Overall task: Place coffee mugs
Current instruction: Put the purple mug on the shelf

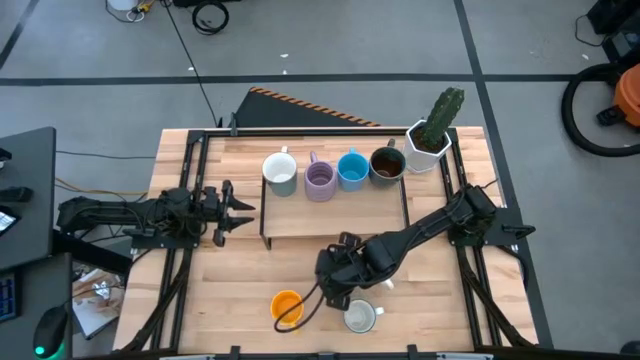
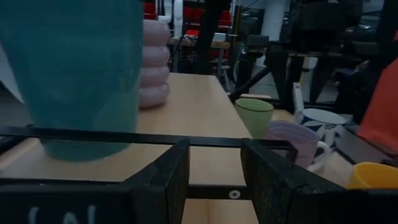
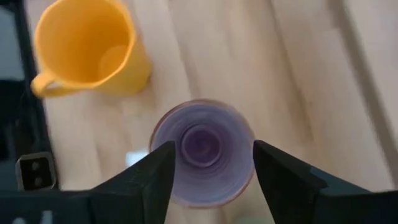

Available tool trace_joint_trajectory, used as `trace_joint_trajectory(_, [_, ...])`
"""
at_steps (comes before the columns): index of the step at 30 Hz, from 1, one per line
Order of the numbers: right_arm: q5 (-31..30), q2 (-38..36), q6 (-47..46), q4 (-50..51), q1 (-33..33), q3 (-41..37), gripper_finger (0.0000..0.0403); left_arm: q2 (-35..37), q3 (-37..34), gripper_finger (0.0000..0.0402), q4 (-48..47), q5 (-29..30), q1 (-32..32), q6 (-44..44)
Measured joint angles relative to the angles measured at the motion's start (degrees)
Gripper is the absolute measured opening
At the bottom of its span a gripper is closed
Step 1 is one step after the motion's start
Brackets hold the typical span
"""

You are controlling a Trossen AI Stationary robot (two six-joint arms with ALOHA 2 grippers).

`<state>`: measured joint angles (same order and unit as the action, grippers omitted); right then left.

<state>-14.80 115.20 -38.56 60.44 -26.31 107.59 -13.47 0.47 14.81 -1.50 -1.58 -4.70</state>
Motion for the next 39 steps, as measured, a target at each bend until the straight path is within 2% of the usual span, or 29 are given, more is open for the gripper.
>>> trace_joint_trajectory(4, [-3.2, 0.5, -2.1, 0.0, -0.2, 0.0, 0.0234, 0.0, 0.0, 0.0149, 0.0, 2.3, 0.0, 1.9])
trace_joint_trajectory(12, [-3.5, 2.3, -3.9, 0.4, -0.2, -0.3, 0.0233, 0.0, 0.0, 0.0149, 0.2, 6.7, 0.0, 3.0])
trace_joint_trajectory(24, [2.7, 4.8, -1.9, -6.4, -0.5, -0.4, 0.0233, 0.0, 0.0, 0.0149, 0.1, 6.9, -0.2, 2.7])
trace_joint_trajectory(39, [3.7, 4.7, -3.4, -8.2, -2.4, -5.0, 0.0224, -0.5, 0.0, 0.0149, -0.4, 6.8, -0.2, 1.1])
